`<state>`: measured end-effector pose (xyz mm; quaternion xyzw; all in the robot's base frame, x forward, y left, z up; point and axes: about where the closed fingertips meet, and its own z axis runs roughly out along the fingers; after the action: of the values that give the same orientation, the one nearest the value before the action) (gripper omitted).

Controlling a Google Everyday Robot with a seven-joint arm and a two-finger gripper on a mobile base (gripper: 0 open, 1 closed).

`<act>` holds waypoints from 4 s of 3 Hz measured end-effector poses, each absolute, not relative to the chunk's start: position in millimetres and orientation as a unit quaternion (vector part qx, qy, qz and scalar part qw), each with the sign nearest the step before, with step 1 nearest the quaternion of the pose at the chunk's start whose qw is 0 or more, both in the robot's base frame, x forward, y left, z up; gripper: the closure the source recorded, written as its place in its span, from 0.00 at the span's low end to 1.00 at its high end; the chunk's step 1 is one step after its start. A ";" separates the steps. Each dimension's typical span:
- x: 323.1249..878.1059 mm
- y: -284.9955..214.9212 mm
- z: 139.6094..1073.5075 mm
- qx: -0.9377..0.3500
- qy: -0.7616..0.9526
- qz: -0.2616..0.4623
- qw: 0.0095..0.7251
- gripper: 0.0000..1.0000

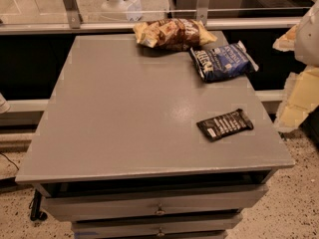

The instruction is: Pick blue chip bag

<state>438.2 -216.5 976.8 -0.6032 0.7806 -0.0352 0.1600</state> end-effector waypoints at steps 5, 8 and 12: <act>622.5 -234.8 884.7 -0.511 0.793 0.034 0.332 0.00; 715.8 -239.5 846.6 -0.452 0.797 0.075 0.394 0.04; 699.4 -222.5 883.3 -0.451 0.777 0.113 0.424 0.91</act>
Offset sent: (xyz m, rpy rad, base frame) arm 0.0709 0.0017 -0.0456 0.1157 -0.1535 0.0023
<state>699.4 -222.5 883.3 -0.4513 0.7770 0.1130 0.4241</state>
